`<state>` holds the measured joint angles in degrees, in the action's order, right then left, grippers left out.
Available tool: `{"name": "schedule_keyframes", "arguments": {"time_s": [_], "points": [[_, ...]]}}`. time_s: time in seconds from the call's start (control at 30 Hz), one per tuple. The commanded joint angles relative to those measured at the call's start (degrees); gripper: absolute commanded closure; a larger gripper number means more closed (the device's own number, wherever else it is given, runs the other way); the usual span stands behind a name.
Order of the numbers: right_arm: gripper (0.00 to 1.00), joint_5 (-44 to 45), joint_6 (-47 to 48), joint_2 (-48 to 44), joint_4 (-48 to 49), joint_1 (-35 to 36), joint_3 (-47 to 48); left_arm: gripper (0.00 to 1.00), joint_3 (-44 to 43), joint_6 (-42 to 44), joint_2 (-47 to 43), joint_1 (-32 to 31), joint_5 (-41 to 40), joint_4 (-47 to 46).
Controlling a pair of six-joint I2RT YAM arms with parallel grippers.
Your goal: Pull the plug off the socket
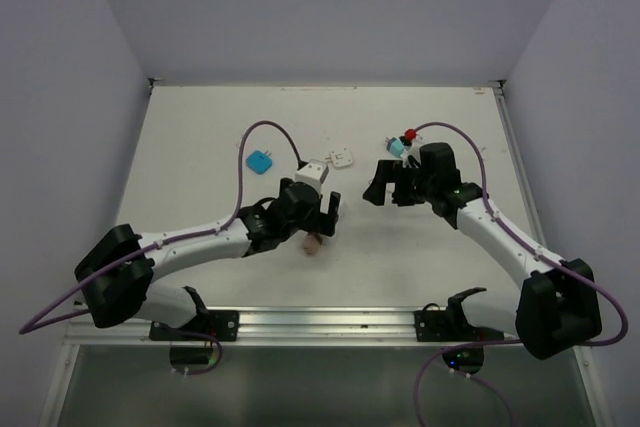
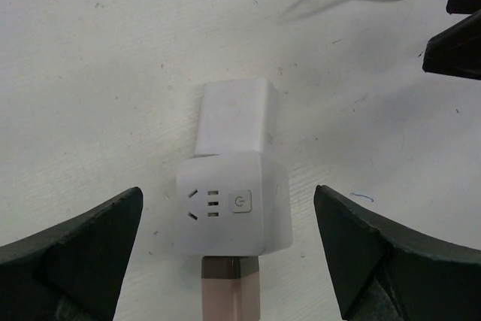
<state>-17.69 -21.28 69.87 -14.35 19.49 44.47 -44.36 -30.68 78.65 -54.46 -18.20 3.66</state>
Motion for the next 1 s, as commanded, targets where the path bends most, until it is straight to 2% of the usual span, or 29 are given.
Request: {"name": "schedule_keyframes", "arguments": {"time_s": [0.0,0.13,0.4,0.57,0.8,0.97], "points": [[0.01,-0.9,1.4,-1.7,-0.6,0.0,-0.6,0.00,-4.3,5.9,2.3,-0.6,-3.9,5.0],[0.01,1.4,2.3,-3.0,-1.6,0.0,-1.0,0.00,-6.8,8.9,4.9,-3.7,-6.3,6.9],[0.01,6.9,2.4,-6.8,-5.1,-2.6,-2.4,0.00,-15.0,11.5,12.7,-12.1,-16.8,15.2],[0.01,8.7,1.2,-10.1,-6.9,-6.8,-3.2,0.02,-18.8,13.4,17.3,-14.4,-20.2,16.6],[0.01,8.9,-0.2,-13.3,-8.1,-9.9,-3.6,0.04,-29.7,13.5,28.1,-16.7,-28.3,27.3],[0.01,8.3,-0.2,-13.6,-8.3,-10.7,-3.9,0.06,-32.8,10.9,32.6,-17.0,-32.9,32.5]]}}
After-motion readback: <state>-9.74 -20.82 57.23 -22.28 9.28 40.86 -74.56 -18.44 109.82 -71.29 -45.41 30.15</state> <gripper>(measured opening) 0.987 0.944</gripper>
